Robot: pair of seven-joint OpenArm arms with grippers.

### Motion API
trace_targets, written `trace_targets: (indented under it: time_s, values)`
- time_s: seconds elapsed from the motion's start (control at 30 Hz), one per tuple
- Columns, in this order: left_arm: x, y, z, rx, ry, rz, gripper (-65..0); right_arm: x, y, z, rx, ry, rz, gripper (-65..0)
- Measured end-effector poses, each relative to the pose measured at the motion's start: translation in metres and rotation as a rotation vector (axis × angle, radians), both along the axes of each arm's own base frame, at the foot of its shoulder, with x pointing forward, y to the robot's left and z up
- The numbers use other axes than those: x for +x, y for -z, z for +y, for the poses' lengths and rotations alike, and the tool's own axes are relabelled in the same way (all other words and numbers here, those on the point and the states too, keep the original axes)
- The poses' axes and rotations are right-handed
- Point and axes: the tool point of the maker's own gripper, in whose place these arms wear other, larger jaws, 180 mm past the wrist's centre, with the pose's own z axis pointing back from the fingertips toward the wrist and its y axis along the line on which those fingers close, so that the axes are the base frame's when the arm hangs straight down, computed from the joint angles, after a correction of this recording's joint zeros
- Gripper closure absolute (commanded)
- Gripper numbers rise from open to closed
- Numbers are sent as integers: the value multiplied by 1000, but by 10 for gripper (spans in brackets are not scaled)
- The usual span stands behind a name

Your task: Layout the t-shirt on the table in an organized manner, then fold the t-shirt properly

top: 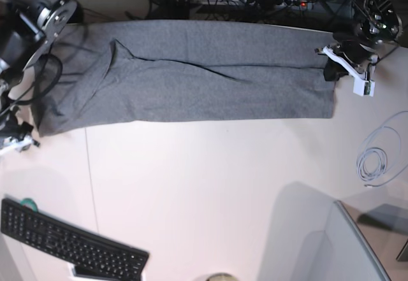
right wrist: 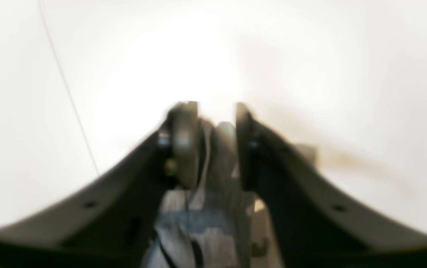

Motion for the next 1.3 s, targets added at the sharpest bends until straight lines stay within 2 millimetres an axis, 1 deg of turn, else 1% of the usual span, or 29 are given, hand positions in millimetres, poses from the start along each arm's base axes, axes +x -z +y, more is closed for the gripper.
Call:
trace_targets:
  time_s: [0.07, 0.13, 0.2, 0.27, 0.33, 0.47, 0.53, 0.83, 1.07, 1.3]
  values:
    - [3, 7, 3, -11, -29, -49, 0, 3, 4, -3, 23, 12, 8, -290]
    - [-2, 21, 6, 28, -27, -28, 0, 2, 8, 0, 36, 10, 20, -320]
    - [-6, 30, -1, 23, -32, -34, 0, 2, 8, 0, 35, 10, 21, -326]
    - [-13, 39, -4, 23, -26, -5, 0, 4, 7, 3, 40, 6, 17, -327]
    - [-13, 39, -3, 21, -29, -14, 0, 5, 9, 8, 50, 3, 16, -327]
    - [-11, 36, 0, 24, -34, -25, 0, 8, 15, 34, 88, -62, 11, -324]
    - [-10, 36, -1, 24, -32, -26, 0, 9, 16, 40, 100, -68, 7, -323]
    - [-9, 35, 0, 28, -30, -28, 0, 6, 18, 38, 98, -63, 12, -321]
    - [-10, 36, -1, 28, -29, -26, 0, -7, 27, 38, 94, -63, 40, -321]
    - [-10, 36, 0, 28, -29, -25, 0, -7, 27, 38, 95, -63, 39, -318]
